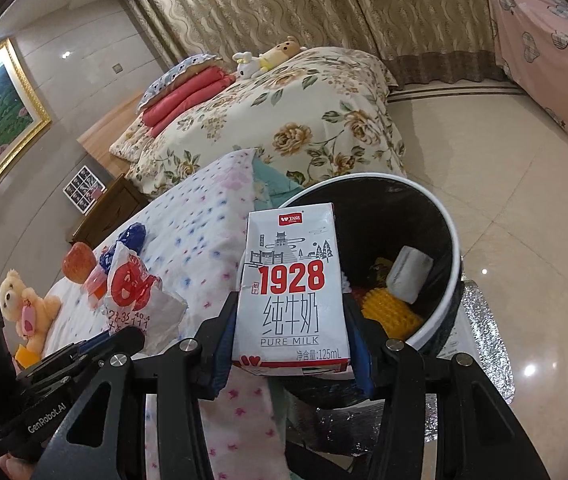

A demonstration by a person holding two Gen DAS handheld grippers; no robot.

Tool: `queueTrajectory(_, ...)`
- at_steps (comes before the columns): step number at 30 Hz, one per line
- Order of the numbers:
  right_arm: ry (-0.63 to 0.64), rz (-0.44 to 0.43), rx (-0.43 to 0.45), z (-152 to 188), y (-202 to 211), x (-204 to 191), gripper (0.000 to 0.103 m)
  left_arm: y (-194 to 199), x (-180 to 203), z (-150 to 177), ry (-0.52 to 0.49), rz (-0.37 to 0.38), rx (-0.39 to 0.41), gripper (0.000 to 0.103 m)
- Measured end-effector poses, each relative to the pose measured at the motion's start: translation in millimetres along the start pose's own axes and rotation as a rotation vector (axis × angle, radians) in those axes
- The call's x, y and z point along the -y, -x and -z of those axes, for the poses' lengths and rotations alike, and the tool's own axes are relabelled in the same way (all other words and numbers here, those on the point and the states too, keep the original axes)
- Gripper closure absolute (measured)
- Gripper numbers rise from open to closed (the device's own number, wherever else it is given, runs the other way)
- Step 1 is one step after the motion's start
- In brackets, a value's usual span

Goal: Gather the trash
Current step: 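Carry the plastic bag and milk carton over the trash bin, then open both tools above the bin to drop the plastic bag and milk carton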

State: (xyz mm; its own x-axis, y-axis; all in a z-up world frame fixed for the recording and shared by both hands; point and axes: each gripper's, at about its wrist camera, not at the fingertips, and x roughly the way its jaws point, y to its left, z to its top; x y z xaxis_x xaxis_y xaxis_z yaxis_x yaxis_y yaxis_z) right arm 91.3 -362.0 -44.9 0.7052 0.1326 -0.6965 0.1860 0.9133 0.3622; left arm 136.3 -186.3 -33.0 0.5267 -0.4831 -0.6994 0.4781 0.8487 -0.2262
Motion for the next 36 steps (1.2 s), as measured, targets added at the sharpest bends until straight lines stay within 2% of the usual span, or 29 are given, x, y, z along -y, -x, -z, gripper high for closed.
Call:
queueTrajectory(19,-0.028,0.026,0.007,-14,-5,23,0.054,-29,29,-23,-0.053,0.009,-0.022,0.083)
queueTrajectory(36,-0.059,0.032,-0.017,-24,-21,39,0.054,-56,39,-33,-0.069,-0.002,-0.062,0.083)
